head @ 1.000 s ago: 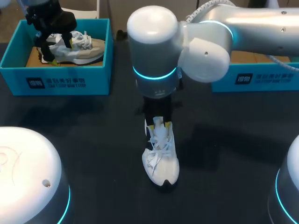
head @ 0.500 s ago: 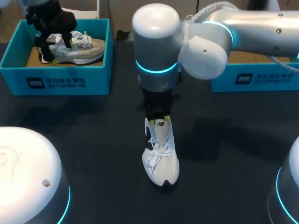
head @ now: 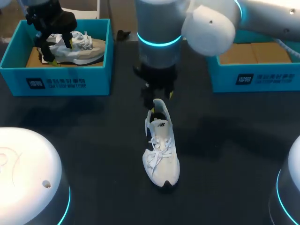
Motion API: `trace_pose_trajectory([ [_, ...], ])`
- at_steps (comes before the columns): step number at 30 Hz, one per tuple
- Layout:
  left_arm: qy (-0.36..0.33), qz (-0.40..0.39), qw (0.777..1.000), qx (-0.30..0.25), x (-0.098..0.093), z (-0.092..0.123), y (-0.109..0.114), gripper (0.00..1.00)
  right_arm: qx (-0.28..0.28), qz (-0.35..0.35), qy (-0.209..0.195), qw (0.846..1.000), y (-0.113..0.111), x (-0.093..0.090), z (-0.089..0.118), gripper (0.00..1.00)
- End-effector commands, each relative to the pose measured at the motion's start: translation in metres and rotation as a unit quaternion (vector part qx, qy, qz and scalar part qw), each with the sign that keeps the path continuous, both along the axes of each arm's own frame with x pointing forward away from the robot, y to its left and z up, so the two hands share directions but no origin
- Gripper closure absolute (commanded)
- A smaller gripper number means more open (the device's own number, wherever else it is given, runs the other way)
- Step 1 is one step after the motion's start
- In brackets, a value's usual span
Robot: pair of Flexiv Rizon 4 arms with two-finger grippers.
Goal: Take the shoe out of the shoebox, open the shoe tongue, remove and reinsert the insole, then place the shoe into the shoebox
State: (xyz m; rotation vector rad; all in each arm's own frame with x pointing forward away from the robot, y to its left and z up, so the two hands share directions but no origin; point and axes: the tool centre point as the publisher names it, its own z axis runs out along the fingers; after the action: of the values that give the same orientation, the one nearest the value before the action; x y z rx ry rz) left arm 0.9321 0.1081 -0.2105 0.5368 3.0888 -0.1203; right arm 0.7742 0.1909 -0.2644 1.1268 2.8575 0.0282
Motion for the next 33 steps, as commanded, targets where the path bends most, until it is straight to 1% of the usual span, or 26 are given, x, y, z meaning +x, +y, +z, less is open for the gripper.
trace_pose_trajectory([
  [1,0.000,0.000,1.000,0.000,0.000,0.000,0.000,0.00,-0.013,0.268,0.029,0.963,0.004,0.013,-0.010,0.00],
  [3,0.000,0.000,1.000,0.000,0.000,0.000,0.000,0.00,-0.013,0.281,0.022,0.959,0.006,0.016,-0.012,0.00],
  [5,0.000,0.000,1.000,0.000,0.000,0.000,0.000,0.00,-0.012,0.304,0.012,0.953,0.007,0.018,-0.013,0.00],
  [8,0.000,0.000,1.000,0.000,0.000,0.000,0.000,0.00,-0.014,0.319,0.006,0.948,0.008,0.021,-0.015,0.00],
  [13,0.000,0.000,1.000,0.000,0.000,0.000,0.000,0.00,-0.009,0.342,-0.002,0.940,0.005,0.032,-0.019,0.00],
  [16,0.000,0.000,1.000,0.000,0.000,0.000,0.000,0.00,-0.005,0.347,-0.003,0.938,0.002,0.038,-0.023,0.00],
  [21,0.000,0.000,1.000,0.000,0.000,0.000,0.000,0.00,-0.002,0.350,0.001,0.937,0.003,0.046,-0.032,0.00],
  [28,0.000,0.000,1.000,0.000,0.000,0.000,0.000,0.00,0.001,0.319,0.008,0.948,0.008,0.056,-0.051,0.00],
  [31,0.000,0.000,1.000,0.000,0.000,0.000,0.000,0.00,-0.001,0.313,0.012,0.950,0.010,0.061,-0.059,0.00],
  [33,0.000,0.000,1.000,0.000,0.000,0.000,0.000,0.00,-0.002,0.317,0.012,0.948,0.011,0.064,-0.065,0.00],
])
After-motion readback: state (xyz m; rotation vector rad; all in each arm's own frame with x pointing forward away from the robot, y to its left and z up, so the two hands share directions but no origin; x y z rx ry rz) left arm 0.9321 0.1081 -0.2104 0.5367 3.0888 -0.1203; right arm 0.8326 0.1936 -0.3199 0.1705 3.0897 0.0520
